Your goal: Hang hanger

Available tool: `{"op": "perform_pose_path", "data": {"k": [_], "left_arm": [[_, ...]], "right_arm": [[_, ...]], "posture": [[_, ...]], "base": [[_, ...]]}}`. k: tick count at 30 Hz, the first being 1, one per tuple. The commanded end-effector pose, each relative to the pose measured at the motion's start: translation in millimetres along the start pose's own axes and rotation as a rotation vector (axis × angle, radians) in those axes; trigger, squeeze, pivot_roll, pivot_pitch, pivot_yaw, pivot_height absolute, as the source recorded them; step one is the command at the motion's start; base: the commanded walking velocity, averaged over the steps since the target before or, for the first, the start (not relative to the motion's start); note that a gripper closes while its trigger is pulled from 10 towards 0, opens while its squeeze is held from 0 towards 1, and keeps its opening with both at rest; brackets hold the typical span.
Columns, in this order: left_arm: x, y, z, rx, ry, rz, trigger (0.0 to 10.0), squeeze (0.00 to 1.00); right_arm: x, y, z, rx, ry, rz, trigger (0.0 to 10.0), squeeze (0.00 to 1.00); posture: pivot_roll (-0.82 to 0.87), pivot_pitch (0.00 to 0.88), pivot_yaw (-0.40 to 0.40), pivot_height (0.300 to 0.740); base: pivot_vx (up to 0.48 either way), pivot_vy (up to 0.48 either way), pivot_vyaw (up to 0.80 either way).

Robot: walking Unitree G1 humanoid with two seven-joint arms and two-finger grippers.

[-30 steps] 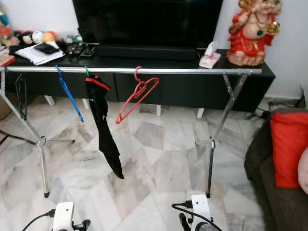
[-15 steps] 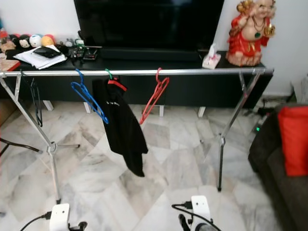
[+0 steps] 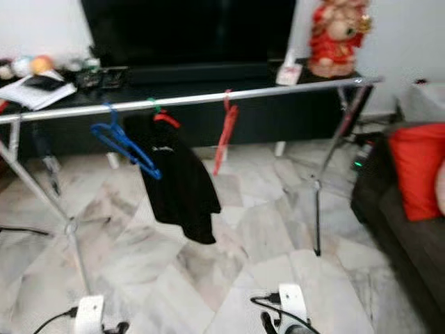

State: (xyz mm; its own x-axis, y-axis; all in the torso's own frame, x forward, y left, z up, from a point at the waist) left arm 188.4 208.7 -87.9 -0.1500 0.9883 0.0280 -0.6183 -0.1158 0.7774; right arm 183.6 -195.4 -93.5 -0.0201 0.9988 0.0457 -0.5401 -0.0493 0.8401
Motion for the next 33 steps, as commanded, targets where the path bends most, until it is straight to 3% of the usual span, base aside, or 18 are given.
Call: {"op": "perform_pose_path", "data": {"k": [1,11,20,33], "left_arm": [[2.2,0.8,-3.1,0.009,-0.015,0.003,10.0,0.0],[1.7,0.3,0.8,-0.011,-0.073,0.005,10.0,0.0],[0.6,-0.6,6.5,-0.035,-0.06,0.009,10.0,0.0],[0.0,-1.0,10.0,-0.052,-0.062,0.014,10.0,0.0]], "right_arm": [[1.7,-0.9,4.2,-0.009,-0.002,0.001,10.0,0.0],[1.9,-1.0,4.4,-0.008,0.0,0.002,10.0,0.0],[1.9,-1.1,4.8,-0.007,0.002,0.001,10.0,0.0],[1.8,-1.1,4.6,-0.005,0.003,0.002,10.0,0.0]], "posture": [[-0.01,0.0,0.001,0.716],[-0.01,0.0,0.0,0.716],[-0.01,0.0,0.001,0.716],[-0.01,0.0,0.0,0.716]], "base": [[0.0,0.0,-0.77],[0.0,-0.064,-0.77],[0.0,-0.239,-0.77],[0.0,-0.046,-0.77]]}}
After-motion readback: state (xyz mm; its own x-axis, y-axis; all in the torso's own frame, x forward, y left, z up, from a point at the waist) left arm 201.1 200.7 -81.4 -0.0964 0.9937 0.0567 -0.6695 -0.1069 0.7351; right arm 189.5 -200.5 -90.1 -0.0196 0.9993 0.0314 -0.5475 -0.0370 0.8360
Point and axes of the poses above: a point about 5 cm out from each wrist's last joint towards the gripper, its own y axis pointing back from the gripper into the wrist, its own z axis along the axis of the wrist's last joint, x = y × z, the point moved 1 cm from there along -y, pointing out of the wrist towards the gripper
